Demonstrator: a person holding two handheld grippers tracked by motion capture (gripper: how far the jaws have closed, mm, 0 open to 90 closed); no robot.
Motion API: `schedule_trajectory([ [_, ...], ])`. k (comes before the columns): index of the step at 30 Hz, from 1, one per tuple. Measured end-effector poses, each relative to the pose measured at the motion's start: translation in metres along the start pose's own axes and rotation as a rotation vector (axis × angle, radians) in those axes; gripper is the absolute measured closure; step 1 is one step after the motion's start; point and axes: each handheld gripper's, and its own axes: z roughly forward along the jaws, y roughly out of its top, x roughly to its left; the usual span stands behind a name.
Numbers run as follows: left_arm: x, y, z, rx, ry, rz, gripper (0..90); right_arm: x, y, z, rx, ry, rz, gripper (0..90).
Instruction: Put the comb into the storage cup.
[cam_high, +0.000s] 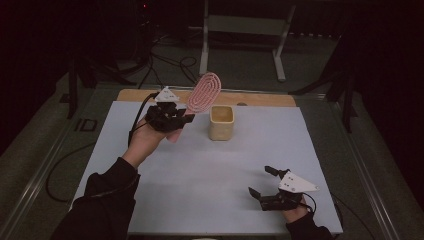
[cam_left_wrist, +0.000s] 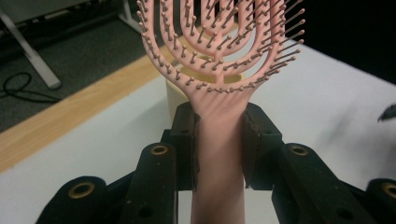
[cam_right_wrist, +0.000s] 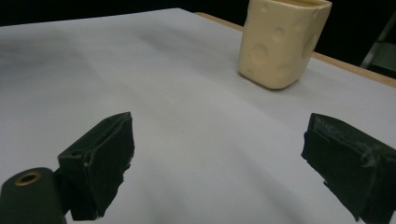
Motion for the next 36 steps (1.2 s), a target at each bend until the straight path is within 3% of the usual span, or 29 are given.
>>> schedule_trajectory([
  [17,0.000,0.030,0.020,-0.141,-0.036,-0.047,69.7,0.000,0.000,-0.001,-0.007,0.000,0.006,8.7],
  [19,0.001,0.035,0.026,-0.171,-0.045,-0.079,69.8,0.000,0.000,-0.001,-0.004,0.001,0.004,8.7],
  [24,0.002,0.042,0.034,-0.215,-0.041,-0.097,69.7,0.000,0.000,-0.002,-0.009,0.002,0.010,8.7],
  [28,0.001,0.048,0.041,-0.242,-0.035,-0.082,69.7,0.000,0.001,-0.003,-0.011,0.002,0.012,8.7],
  [31,0.001,0.050,0.044,-0.267,-0.052,-0.085,69.8,0.000,0.000,-0.003,-0.012,0.004,0.013,8.7],
  [32,0.000,0.052,0.047,-0.286,-0.076,-0.075,69.7,0.000,0.001,-0.003,-0.013,0.005,0.012,8.7],
  [36,-0.002,0.058,0.054,-0.318,-0.098,-0.046,69.7,0.000,0.001,-0.003,-0.016,0.008,0.014,8.7],
])
